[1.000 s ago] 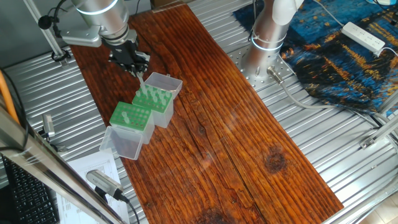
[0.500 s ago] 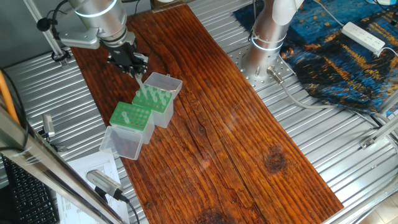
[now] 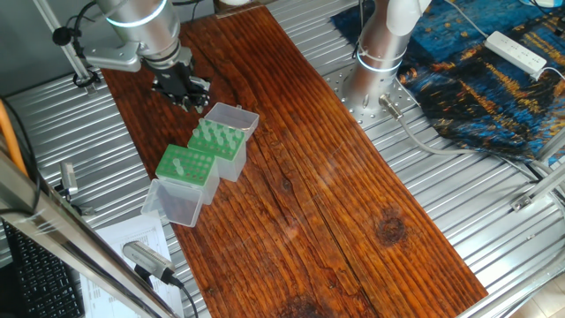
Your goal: Transfer all large pipette tips from one holder to another
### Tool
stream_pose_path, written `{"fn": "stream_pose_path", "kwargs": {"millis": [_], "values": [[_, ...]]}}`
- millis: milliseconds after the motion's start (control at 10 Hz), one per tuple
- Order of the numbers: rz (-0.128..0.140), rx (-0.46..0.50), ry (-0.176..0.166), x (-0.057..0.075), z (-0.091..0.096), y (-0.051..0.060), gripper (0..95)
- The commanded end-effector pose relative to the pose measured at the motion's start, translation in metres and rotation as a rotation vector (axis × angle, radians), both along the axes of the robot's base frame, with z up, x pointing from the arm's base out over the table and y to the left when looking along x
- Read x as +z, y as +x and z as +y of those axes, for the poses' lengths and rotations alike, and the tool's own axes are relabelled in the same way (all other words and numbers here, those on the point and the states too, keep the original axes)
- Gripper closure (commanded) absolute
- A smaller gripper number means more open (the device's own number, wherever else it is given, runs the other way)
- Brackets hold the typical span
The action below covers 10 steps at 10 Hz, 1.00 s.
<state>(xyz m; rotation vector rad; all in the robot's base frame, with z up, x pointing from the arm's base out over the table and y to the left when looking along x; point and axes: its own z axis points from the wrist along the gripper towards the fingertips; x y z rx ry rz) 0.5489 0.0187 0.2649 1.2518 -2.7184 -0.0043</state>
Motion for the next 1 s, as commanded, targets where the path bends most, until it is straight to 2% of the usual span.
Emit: {"fn": "stream_pose_path", "kwargs": {"millis": [100, 200, 400, 700, 1000], "values": [[-0.016, -0.061, -0.001, 0.001, 0.006, 0.013, 76.0], [-0.027, -0.08, -0.004, -0.001, 0.009, 0.023, 76.0], [-0.051, -0.135, 0.0, -0.013, 0.022, 0.043, 76.0], [-0.057, -0.165, 0.013, -0.027, 0.041, 0.057, 76.0], [-0.068, -0.116, 0.031, -0.045, 0.051, 0.067, 76.0]]}}
